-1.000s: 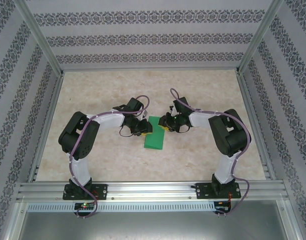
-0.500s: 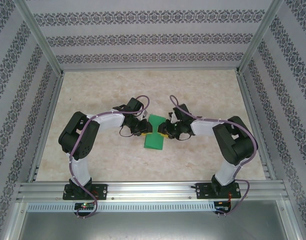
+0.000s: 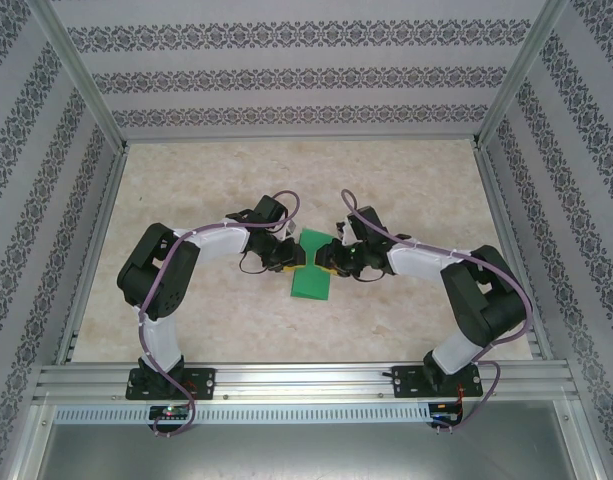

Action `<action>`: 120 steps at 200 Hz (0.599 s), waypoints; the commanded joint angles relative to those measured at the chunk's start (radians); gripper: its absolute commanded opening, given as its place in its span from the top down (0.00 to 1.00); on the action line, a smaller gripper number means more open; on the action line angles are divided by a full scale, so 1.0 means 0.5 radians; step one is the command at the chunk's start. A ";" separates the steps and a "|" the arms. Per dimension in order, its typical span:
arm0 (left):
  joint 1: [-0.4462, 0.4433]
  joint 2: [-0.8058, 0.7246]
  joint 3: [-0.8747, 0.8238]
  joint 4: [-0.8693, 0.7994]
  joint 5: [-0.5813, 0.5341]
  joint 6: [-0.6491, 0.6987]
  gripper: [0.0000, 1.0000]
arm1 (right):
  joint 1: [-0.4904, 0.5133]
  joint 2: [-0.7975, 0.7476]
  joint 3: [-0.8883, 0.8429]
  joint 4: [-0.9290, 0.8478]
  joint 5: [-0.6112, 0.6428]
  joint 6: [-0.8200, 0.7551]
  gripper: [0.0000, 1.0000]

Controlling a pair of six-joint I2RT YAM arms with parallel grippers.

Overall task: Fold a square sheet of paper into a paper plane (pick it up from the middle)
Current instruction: Fold the square sheet of paper in half at the center of the table.

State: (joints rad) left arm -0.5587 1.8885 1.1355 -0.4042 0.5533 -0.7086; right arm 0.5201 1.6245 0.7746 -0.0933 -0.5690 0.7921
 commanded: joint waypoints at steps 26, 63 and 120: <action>-0.021 -0.039 -0.007 0.093 0.059 -0.017 0.71 | 0.076 0.103 -0.198 0.183 -0.027 0.083 0.69; -0.025 -0.011 0.009 0.115 0.093 -0.031 0.71 | 0.081 -0.074 -0.186 0.061 -0.019 0.030 0.69; -0.026 0.007 0.004 0.152 0.117 -0.058 0.71 | 0.139 -0.135 -0.374 0.200 -0.095 0.106 0.68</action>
State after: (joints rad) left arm -0.5587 1.8889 1.1355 -0.3801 0.5888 -0.7219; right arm 0.5701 1.5162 0.6315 -0.0429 -0.5819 0.8204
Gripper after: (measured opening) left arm 0.289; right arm 0.316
